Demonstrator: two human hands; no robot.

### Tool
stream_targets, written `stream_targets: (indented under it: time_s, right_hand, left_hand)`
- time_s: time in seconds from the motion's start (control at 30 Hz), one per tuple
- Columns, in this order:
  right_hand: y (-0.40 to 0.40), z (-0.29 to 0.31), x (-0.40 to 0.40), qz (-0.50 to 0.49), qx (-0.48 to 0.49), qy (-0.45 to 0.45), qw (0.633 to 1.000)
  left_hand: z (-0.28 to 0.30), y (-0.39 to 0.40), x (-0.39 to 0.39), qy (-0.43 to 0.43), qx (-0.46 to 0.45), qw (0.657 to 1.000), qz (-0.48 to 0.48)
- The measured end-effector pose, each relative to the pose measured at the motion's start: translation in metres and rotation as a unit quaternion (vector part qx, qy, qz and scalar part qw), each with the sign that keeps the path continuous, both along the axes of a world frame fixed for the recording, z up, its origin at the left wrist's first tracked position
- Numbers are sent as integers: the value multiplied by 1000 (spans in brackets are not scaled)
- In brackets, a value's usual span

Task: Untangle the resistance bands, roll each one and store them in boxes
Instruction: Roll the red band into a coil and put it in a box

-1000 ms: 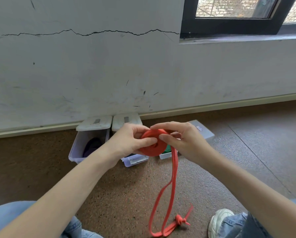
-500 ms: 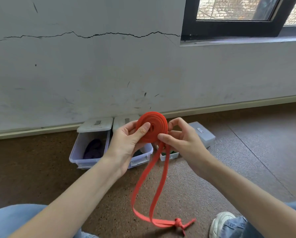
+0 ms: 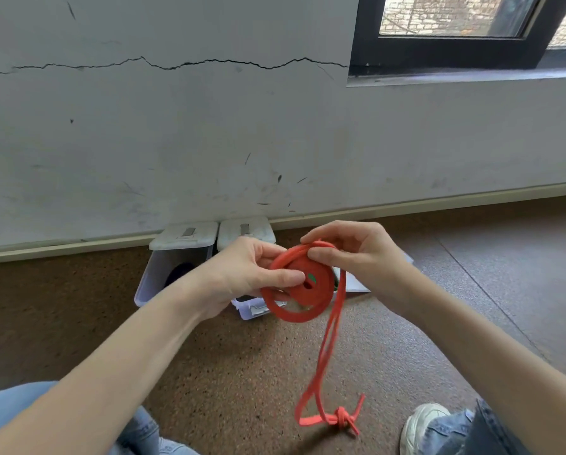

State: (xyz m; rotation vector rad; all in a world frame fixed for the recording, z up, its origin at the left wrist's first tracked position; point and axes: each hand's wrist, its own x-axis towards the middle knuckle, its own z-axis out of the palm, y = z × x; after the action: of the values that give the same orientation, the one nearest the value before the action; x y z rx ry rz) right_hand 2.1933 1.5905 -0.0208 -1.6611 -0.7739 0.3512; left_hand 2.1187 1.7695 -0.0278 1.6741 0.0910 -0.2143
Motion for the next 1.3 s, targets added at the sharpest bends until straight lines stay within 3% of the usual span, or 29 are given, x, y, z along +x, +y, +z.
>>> stream_targets:
  time_s: [0.17, 0.3, 0.4, 0.57, 0.8, 0.97, 1.3]
  right_hand:
    - [-5, 0, 4, -17, -11, 29, 999]
    - [-5, 3, 6, -38, 23, 17, 999]
    - [-4, -1, 6, -77, 27, 22, 996]
    - [-13, -1, 12, -129, 46, 43, 990]
    - [-11, 4, 12, -59, 33, 58, 996]
    - [-2, -10, 1, 10, 61, 136, 989]
    - [6, -24, -5, -50, 50, 153, 986]
  left_hand:
    - [-9, -3, -2, 13, 47, 999, -25]
    - [-23, -15, -2, 0, 184, 982, -48]
    - [-28, -17, 0, -5, 224, 973, -56]
    - [-17, -5, -2, 23, 97, 994, -49]
    - [10, 19, 1, -50, -117, 985, 119]
    - [4, 7, 5, -64, -158, 971, 170]
    - [-18, -14, 7, -39, -249, 938, 239]
